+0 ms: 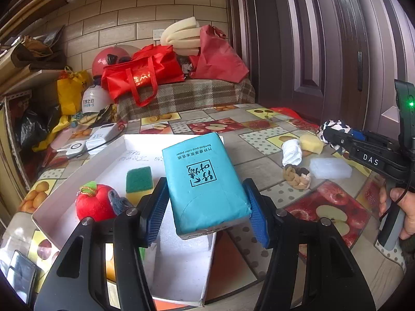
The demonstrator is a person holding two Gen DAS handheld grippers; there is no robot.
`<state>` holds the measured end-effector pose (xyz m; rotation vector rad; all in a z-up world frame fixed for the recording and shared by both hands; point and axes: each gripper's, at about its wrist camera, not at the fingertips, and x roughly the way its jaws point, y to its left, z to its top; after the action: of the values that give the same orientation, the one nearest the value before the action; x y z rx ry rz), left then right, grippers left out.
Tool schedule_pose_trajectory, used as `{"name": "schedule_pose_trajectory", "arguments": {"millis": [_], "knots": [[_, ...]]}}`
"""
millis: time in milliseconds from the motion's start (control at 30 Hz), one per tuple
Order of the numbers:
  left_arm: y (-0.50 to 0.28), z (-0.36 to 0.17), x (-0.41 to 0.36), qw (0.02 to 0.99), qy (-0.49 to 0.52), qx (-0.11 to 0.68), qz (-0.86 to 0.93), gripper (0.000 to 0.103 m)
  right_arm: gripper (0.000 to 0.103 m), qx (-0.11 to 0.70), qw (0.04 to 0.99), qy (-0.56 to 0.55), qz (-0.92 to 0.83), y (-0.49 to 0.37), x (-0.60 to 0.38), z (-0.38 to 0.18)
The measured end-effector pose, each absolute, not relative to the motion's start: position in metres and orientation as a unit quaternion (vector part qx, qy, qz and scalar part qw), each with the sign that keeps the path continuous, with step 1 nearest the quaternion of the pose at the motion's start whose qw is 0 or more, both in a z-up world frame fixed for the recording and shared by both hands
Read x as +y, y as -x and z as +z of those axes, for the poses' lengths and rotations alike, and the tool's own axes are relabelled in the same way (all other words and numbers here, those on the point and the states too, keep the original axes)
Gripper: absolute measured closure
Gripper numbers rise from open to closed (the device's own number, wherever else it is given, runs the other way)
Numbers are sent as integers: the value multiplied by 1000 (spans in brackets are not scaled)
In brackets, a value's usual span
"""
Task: Organize soft objects
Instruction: 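Carry the tissue pack and cow-print plush into the box and release both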
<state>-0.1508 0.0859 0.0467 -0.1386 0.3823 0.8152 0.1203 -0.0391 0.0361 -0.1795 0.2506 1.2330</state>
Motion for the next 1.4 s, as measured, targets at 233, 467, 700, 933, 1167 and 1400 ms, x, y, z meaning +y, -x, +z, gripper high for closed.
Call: {"name": "schedule_pose_trajectory", "arguments": {"millis": [233, 467, 700, 933, 1167, 1400], "knots": [[157, 46, 89, 893, 68, 184, 405, 45, 66, 112, 786, 100, 599, -95, -29, 36], [172, 46, 101, 881, 71, 181, 431, 45, 66, 117, 767, 109, 622, -79, -14, 35], [194, 44, 125, 859, 80, 181, 472, 45, 66, 116, 746, 130, 643, -57, 4, 34], [229, 40, 166, 828, 116, 174, 520, 45, 66, 115, 727, 130, 664, -38, 22, 34], [253, 35, 194, 805, 155, 169, 548, 45, 66, 113, 712, 137, 679, -20, 38, 34], [253, 34, 206, 797, 163, 173, 555, 45, 66, 121, 698, 136, 692, -3, 62, 34]]}}
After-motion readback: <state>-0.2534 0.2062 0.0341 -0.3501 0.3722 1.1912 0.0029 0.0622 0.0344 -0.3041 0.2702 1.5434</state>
